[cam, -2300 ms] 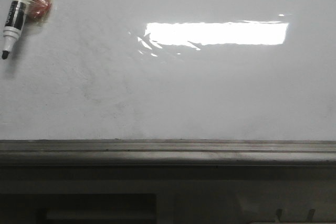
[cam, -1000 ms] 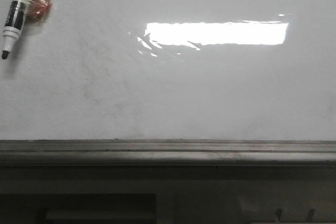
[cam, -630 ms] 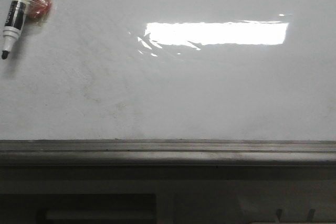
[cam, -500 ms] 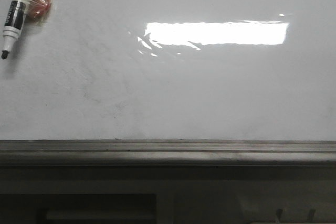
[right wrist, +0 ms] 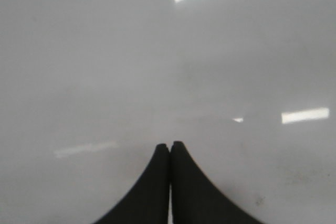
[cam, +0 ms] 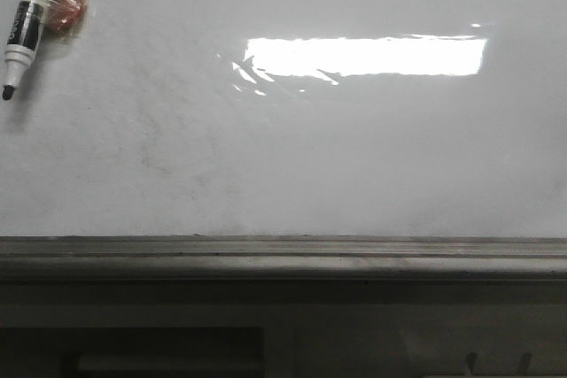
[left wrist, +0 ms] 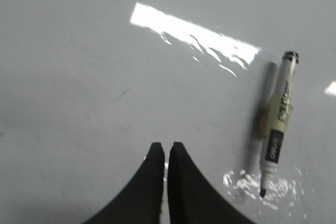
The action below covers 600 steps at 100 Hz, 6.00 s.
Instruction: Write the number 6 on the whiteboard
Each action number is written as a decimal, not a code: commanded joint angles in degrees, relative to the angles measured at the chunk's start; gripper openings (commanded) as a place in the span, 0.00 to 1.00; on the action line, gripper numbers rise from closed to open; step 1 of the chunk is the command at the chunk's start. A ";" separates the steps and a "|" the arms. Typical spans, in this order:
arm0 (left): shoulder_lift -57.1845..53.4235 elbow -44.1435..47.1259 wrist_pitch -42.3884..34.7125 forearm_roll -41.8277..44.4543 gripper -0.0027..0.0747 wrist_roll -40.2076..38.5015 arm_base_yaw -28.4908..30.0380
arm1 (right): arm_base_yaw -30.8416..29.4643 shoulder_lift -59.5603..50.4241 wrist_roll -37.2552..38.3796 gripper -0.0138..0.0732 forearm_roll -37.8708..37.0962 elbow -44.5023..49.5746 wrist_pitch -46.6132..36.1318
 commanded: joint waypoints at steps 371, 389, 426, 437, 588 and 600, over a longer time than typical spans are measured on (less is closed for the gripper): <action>39.57 -21.79 -7.82 22.40 0.07 15.53 -48.87 | 28.29 68.52 -34.35 0.09 33.59 -56.59 42.15; 38.92 -21.88 -8.06 21.70 0.58 15.42 -48.63 | 28.29 67.02 -34.35 0.11 31.33 -56.08 38.56; 28.30 -21.31 -7.38 16.27 0.70 11.89 -33.19 | 28.29 48.15 -34.35 0.11 27.00 -40.29 18.12; 24.64 -19.34 -7.38 14.38 0.68 11.89 -26.82 | 28.29 40.35 -34.35 0.11 26.94 -32.26 9.78; 19.24 -14.12 -8.75 8.07 0.68 12.01 -16.63 | 23.82 42.20 -25.84 0.11 17.49 -30.59 -0.01; 19.24 -14.12 -8.75 8.07 0.68 12.01 -16.63 | 27.18 46.01 -26.27 0.11 17.49 -33.77 1.40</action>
